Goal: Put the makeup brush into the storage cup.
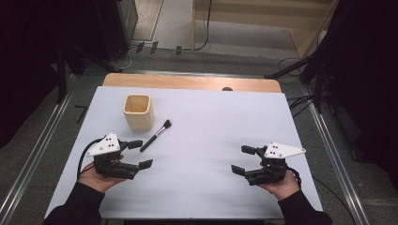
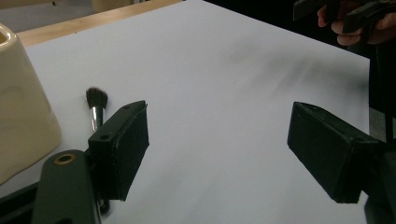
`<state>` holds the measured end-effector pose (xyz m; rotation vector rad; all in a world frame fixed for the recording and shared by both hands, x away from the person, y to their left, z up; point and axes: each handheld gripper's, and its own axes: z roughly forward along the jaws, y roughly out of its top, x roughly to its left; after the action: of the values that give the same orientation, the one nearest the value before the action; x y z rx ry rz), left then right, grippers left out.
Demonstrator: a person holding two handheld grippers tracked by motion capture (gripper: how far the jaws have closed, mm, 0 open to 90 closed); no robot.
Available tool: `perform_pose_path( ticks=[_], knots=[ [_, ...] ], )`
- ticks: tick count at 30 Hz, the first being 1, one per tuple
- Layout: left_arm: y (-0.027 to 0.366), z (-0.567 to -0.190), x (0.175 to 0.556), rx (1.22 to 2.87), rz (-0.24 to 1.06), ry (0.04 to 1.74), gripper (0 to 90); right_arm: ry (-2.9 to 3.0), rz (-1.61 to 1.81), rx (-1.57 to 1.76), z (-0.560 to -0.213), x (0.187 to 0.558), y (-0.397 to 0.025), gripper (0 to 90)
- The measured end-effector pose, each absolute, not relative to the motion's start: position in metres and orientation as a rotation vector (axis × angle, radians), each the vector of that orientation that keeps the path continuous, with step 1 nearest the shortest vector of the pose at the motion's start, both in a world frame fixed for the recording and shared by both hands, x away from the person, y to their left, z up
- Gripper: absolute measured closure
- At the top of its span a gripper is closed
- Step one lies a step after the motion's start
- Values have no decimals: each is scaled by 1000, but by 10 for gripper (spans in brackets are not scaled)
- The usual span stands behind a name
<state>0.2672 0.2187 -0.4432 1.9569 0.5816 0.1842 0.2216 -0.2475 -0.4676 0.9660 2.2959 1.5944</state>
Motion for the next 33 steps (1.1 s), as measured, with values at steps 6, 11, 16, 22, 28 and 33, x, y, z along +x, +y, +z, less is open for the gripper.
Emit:
perform_pose_path(
  ticks=[6,11,16,22,28,33],
  knots=[
    [219,-444,269,1945,182,588,211,2291,1592,963,-468,222,-247,179],
    [220,-444,268,1947,187,589,211,2279,1599,957,-467,222,-247,179],
    [219,-444,269,1948,187,591,211,2282,1599,954,-467,222,-246,177],
    [220,-444,269,1945,193,598,211,2284,1604,943,-468,223,-245,175],
    [219,-445,269,1954,205,600,212,2281,1604,949,-468,223,-246,175],
    [221,-444,270,1948,209,616,212,2286,1601,930,-468,223,-246,176]
  ],
)
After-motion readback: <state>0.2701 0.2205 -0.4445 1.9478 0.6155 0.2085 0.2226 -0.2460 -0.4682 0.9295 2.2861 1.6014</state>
